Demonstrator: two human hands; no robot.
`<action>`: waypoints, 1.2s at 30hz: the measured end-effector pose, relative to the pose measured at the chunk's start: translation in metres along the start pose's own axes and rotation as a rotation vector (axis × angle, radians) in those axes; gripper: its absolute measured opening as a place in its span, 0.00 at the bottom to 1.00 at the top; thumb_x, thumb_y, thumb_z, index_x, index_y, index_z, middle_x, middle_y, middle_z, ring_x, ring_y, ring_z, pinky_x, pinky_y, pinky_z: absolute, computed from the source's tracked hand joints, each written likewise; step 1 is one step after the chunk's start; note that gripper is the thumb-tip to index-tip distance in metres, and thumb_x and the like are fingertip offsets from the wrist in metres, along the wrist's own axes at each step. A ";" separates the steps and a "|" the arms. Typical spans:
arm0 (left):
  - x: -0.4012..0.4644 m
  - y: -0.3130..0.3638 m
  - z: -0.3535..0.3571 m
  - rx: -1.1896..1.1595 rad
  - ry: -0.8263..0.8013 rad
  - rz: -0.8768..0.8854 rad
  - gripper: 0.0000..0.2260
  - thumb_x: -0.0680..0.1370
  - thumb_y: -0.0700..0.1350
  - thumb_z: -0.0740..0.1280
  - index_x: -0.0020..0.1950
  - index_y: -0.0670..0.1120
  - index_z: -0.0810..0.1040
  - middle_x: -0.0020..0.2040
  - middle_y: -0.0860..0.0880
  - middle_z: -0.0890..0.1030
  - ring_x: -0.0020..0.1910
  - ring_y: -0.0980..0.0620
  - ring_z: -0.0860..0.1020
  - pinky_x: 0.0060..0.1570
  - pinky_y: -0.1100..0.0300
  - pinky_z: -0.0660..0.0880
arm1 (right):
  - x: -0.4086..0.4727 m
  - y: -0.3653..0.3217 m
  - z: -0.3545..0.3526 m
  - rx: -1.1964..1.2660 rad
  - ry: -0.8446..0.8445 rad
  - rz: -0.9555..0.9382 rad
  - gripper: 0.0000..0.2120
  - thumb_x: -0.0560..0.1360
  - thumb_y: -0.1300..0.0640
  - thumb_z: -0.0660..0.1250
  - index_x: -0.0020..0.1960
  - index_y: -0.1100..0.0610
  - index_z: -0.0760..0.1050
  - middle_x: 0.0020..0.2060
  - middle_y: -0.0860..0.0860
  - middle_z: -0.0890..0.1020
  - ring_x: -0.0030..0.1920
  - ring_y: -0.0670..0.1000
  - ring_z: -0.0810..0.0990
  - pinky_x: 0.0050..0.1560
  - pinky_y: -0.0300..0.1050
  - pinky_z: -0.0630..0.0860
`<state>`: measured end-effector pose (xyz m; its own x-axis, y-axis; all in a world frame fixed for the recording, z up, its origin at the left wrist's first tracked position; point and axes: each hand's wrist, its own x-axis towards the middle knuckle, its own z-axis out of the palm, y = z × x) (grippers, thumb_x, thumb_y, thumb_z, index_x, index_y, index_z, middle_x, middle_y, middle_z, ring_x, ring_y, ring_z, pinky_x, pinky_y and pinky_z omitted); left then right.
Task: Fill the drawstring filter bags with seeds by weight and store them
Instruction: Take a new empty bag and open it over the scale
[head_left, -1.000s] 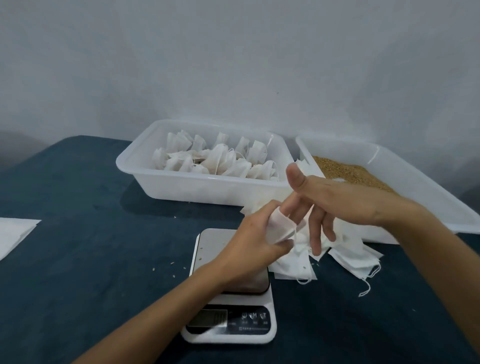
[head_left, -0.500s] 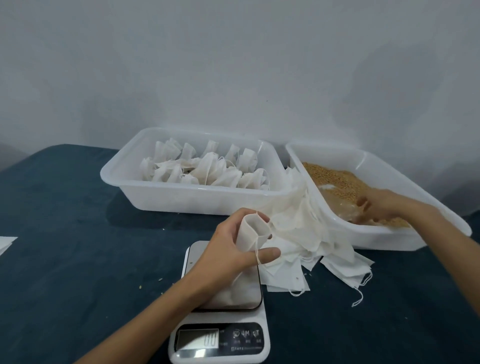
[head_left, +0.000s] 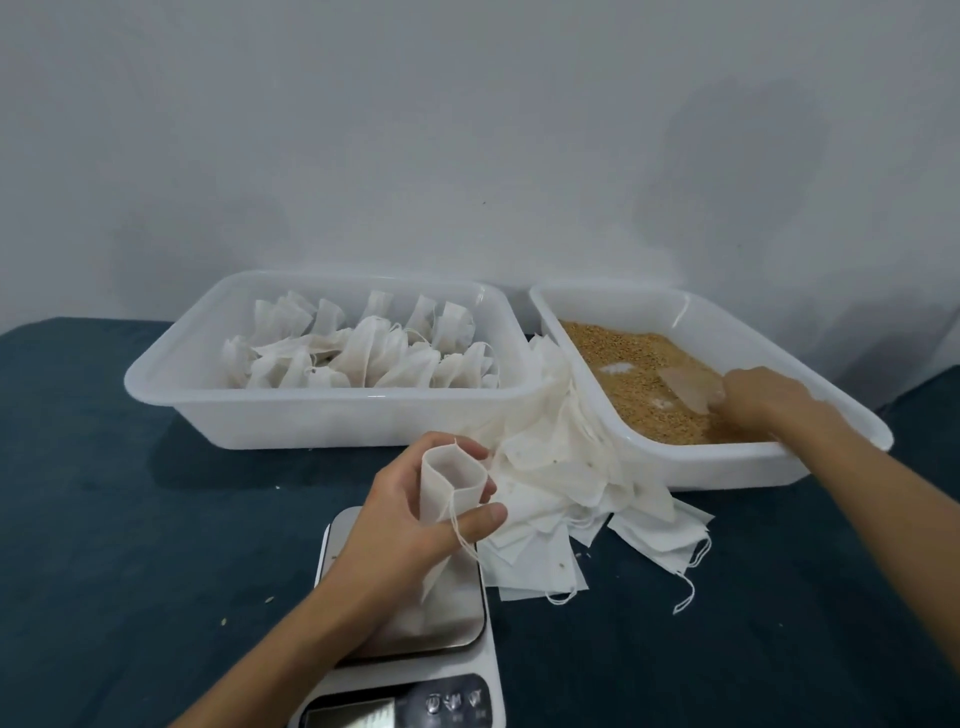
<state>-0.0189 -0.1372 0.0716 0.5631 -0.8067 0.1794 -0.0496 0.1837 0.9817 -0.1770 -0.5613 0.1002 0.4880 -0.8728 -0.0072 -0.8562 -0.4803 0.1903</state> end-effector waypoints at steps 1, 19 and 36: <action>0.000 0.000 0.000 -0.001 0.000 -0.003 0.18 0.68 0.42 0.78 0.56 0.47 0.81 0.45 0.43 0.84 0.45 0.49 0.83 0.48 0.57 0.80 | 0.000 0.002 0.000 -0.027 -0.003 -0.007 0.07 0.81 0.51 0.62 0.51 0.55 0.73 0.40 0.49 0.76 0.43 0.51 0.77 0.50 0.48 0.78; -0.001 0.003 0.000 -0.003 0.021 -0.015 0.20 0.68 0.41 0.78 0.59 0.46 0.80 0.45 0.44 0.84 0.46 0.49 0.83 0.50 0.59 0.80 | -0.014 -0.031 -0.006 -0.090 -0.110 -0.415 0.11 0.73 0.50 0.73 0.43 0.52 0.71 0.42 0.50 0.79 0.39 0.49 0.72 0.39 0.44 0.70; 0.000 0.002 -0.003 -0.007 0.004 0.012 0.21 0.66 0.52 0.79 0.57 0.51 0.81 0.46 0.45 0.84 0.46 0.50 0.83 0.49 0.57 0.80 | -0.033 -0.011 -0.014 0.343 -0.059 -0.359 0.07 0.76 0.57 0.74 0.51 0.59 0.82 0.44 0.54 0.85 0.46 0.54 0.83 0.53 0.51 0.77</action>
<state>-0.0164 -0.1352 0.0737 0.5661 -0.8019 0.1911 -0.0504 0.1977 0.9790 -0.1817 -0.5258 0.1124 0.7603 -0.6458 -0.0703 -0.6471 -0.7436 -0.1679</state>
